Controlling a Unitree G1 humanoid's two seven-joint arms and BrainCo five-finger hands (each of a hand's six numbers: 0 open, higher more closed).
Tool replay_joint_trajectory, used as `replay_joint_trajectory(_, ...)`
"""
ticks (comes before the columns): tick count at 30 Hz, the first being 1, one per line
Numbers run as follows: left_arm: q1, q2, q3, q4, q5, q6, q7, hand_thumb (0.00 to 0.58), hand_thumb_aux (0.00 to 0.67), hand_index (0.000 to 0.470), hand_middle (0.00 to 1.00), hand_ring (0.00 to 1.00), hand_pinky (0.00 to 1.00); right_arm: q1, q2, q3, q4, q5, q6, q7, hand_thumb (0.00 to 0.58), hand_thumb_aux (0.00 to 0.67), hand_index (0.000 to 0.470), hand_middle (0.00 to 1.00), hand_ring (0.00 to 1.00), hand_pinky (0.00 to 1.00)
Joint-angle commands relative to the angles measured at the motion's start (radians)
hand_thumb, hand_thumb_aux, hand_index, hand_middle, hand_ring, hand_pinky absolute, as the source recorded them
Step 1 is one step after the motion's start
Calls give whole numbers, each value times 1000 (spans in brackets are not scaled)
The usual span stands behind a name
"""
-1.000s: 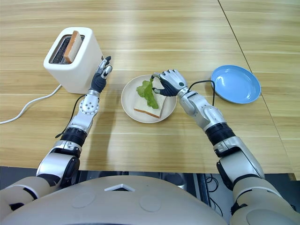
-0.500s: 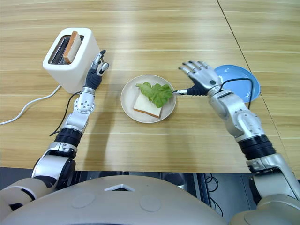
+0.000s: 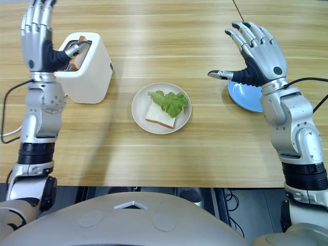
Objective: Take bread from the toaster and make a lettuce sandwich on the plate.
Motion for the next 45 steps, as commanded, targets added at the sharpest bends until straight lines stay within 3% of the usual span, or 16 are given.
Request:
replay_joint_trajectory(1,-28,27,-42,186,40,131,-81,0,0,0,0,0,0,11,21,24,25,-3,-7,6,0,0,0,0,0,0)
replay_joint_trajectory(7,-70,22,-117,420,0,166,-137,0,0,0,0,0,0,15,12,-1,51,14,-14,4,0,0,0,0,0,0)
replay_joint_trajectory(13,-93,16,-157,508,-54,159,-139,0,0,0,0,0,0,16,4,-17,56,18,-18,5,0,0,0,0,0,0)
replay_joint_trajectory(14,-94,15,-153,517,-70,160,-136,205,131,90,0,0,0,14,6,-16,56,19,-20,6,0,0,0,0,0,0)
replay_joint_trajectory(15,-96,15,-147,524,-87,159,-130,205,131,90,0,0,0,12,7,-16,57,19,-21,7,0,0,0,0,0,0)
replay_joint_trajectory(16,-97,17,-138,525,-104,156,-120,580,670,460,208,208,208,10,8,-15,57,15,-21,8,0,0,0,0,0,0)
replay_joint_trajectory(17,-95,19,-128,517,-120,152,-107,580,670,460,929,929,929,9,9,-14,59,16,-22,10,0,0,0,0,0,0)
replay_joint_trajectory(18,-93,20,-119,503,-133,149,-90,580,670,460,929,929,929,8,11,-13,61,20,-24,10,0,0,0,0,0,0)
replay_joint_trajectory(19,-89,21,-115,484,-143,142,-74,580,670,460,1000,1000,1000,7,11,-12,62,15,-22,10,0,0,0,0,0,0)
replay_joint_trajectory(30,-35,13,-74,219,-193,6,83,580,670,460,1000,1000,1000,12,14,-17,92,18,-25,-3,0,0,0,0,0,0)
replay_joint_trajectory(35,33,-9,52,-83,-358,-215,146,580,670,460,1000,1000,1000,4,28,-17,116,39,-36,-17,0,0,0,0,0,0)
replay_joint_trajectory(40,19,-78,80,-176,-698,-275,-45,580,670,460,1000,1000,1000,-3,93,-66,182,182,-79,-56,0,0,0,0,0,0)
replay_joint_trajectory(45,-26,-211,25,-55,-1074,-152,-362,580,670,460,1000,1000,1000,19,177,-151,269,363,-147,-90,0,0,0,0,0,0)
